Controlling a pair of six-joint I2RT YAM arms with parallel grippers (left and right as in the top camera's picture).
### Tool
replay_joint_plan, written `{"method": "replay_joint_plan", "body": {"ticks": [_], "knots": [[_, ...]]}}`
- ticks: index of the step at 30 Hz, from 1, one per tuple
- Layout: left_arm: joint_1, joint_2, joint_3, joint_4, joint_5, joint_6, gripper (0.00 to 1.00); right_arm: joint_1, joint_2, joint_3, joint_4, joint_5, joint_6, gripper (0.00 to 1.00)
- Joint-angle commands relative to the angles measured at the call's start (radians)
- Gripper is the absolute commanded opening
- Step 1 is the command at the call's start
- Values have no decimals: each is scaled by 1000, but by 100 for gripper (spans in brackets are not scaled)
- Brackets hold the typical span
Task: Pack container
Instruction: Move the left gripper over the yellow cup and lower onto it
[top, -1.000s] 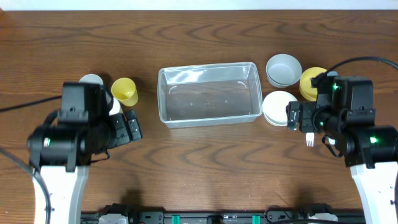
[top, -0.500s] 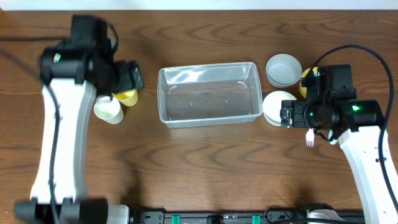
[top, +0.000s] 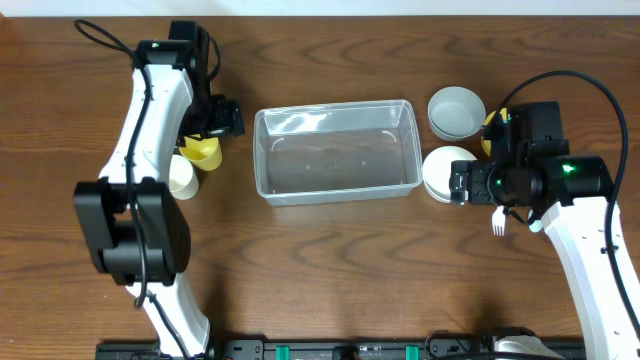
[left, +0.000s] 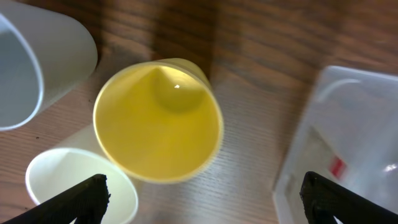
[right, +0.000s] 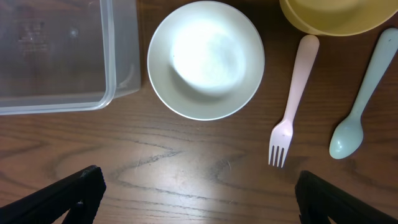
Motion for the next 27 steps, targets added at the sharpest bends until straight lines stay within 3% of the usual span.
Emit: {"method": "replay_joint_plan", "body": {"ticks": [1, 10, 20, 27], "knots": [[18, 34, 8, 3, -31, 8, 97, -5, 1, 15, -3, 0, 11, 99], [27, 92, 4, 44, -30, 8, 90, -5, 1, 15, -5, 0, 11, 94], [26, 94, -1, 63, -30, 8, 40, -5, 1, 15, -8, 0, 11, 90], [26, 94, -56, 108, -26, 8, 36, -5, 1, 15, -8, 1, 11, 89]]}}
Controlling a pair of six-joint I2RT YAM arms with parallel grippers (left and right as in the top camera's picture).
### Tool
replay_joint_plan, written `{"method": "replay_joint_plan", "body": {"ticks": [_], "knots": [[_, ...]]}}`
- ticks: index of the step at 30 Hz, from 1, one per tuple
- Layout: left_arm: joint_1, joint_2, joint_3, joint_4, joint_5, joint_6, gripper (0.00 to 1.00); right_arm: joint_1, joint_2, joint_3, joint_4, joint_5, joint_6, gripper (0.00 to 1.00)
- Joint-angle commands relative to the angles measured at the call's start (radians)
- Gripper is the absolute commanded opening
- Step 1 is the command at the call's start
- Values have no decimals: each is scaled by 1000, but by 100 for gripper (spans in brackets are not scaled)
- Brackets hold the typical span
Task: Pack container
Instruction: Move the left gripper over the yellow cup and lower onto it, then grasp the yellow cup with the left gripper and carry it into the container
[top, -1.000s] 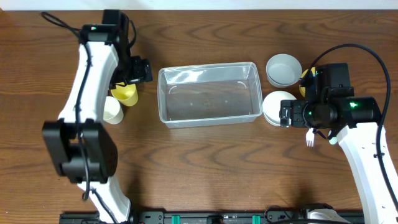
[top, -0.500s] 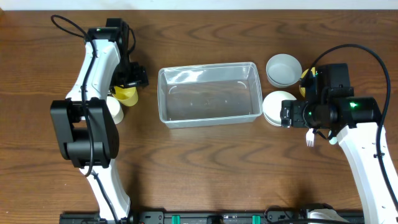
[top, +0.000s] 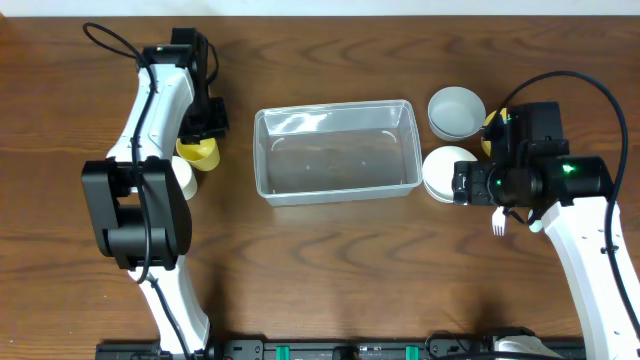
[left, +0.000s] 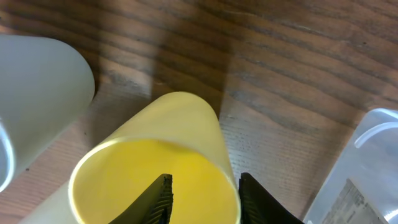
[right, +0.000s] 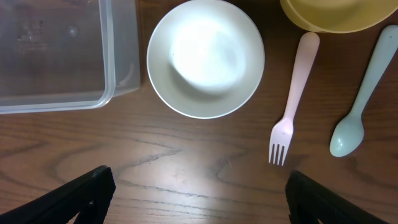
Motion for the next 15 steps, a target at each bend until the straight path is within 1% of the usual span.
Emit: {"method": "replay_joint_plan", "body": {"ticks": [1, 3, 5, 7, 11, 13, 15], "knots": [[3, 12, -40, 9, -5, 3, 36, -5, 1, 15, -3, 1, 8, 90], [3, 12, -49, 18, -5, 3, 35, -5, 1, 15, -3, 1, 8, 89], [3, 12, -50, 21, -5, 3, 30, -5, 1, 15, -3, 1, 8, 89], [3, 12, -50, 26, -5, 3, 29, -5, 1, 15, -3, 4, 8, 89], [3, 12, -50, 28, -5, 3, 21, -5, 1, 15, -3, 5, 8, 88], [3, 12, -50, 30, -5, 3, 19, -5, 1, 15, -2, 5, 8, 88], [3, 12, -50, 31, -5, 3, 18, -5, 1, 15, -3, 19, 8, 88]]}}
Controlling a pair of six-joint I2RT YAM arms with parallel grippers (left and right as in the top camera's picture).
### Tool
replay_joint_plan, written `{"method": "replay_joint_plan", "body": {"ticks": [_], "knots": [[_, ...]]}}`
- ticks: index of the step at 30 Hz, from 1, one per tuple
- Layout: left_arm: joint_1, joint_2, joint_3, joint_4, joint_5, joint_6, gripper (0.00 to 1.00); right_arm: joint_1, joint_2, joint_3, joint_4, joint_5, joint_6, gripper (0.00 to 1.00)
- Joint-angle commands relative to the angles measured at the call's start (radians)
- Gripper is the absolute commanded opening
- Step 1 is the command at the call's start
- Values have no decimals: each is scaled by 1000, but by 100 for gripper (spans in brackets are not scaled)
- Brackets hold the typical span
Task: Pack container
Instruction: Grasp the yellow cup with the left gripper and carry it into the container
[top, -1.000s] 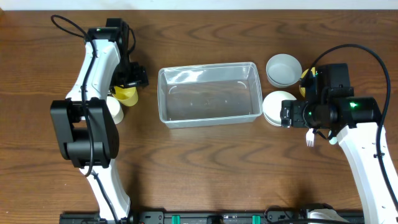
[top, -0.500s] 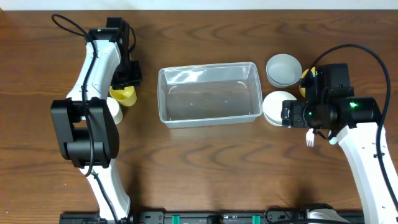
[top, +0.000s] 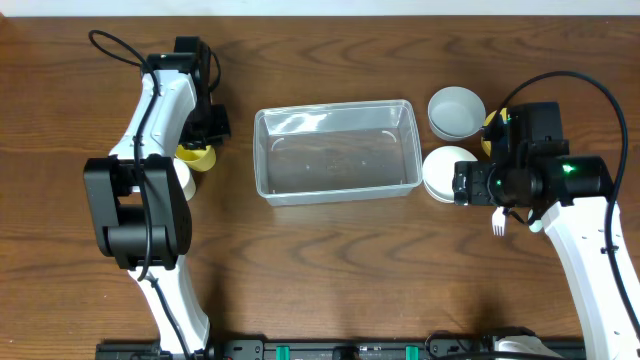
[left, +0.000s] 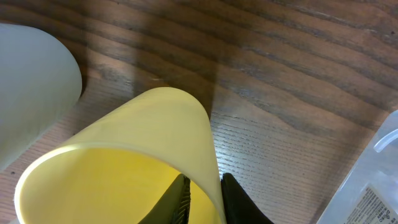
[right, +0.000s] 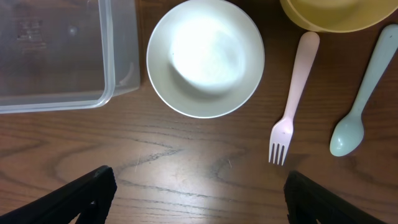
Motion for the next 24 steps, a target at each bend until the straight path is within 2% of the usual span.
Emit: {"method": "replay_joint_plan", "body": {"ticks": [1, 5, 16, 24], "knots": [[3, 12, -4, 2, -5, 5, 15, -5, 1, 15, -2, 27, 8, 87], [3, 11, -3, 5, -5, 5, 6, -5, 1, 15, -2, 30, 8, 86], [-32, -35, 50, -4, -5, 6, 6, -5, 1, 15, 0, 52, 8, 86], [-149, -284, 71, -16, -5, 13, 6, -5, 1, 15, 0, 52, 8, 86]]}}
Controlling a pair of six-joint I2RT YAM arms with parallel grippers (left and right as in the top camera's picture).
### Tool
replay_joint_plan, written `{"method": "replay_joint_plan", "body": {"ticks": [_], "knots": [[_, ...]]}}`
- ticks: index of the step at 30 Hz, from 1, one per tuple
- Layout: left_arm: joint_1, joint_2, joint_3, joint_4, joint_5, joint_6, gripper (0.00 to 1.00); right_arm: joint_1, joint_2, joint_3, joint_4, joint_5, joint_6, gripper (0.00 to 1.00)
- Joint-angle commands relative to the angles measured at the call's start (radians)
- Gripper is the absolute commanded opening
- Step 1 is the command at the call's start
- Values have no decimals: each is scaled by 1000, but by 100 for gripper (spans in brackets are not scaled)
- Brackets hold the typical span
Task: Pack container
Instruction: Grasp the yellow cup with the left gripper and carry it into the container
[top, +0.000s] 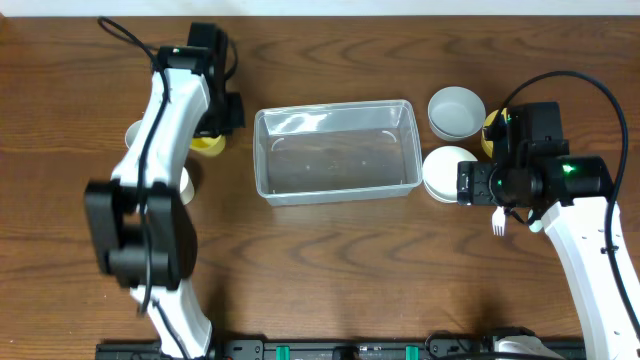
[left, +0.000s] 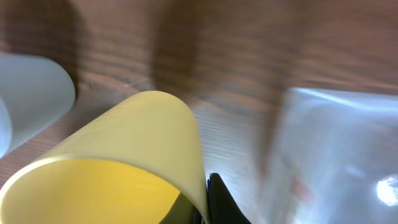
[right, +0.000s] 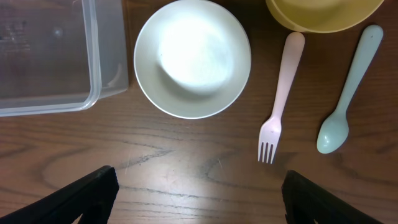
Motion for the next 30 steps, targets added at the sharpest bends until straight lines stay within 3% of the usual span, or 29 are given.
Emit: {"method": "replay_joint_plan", "body": {"ticks": [1, 5, 10, 17, 30], "knots": [[-65, -177, 47, -18, -5, 13, 6, -5, 1, 15, 0, 9, 8, 86], [-149, -269, 47, -69, -5, 12, 6, -5, 1, 15, 0, 8, 8, 86], [-241, -254, 26, -103, -2, 12, 6, -5, 1, 15, -1, 8, 8, 86], [-309, -124, -38, -60, -1, 13, 6, -5, 1, 15, -2, 8, 8, 86], [-311, 116, -38, 83, -1, 50, 6, -5, 1, 15, -2, 8, 8, 86]]}}
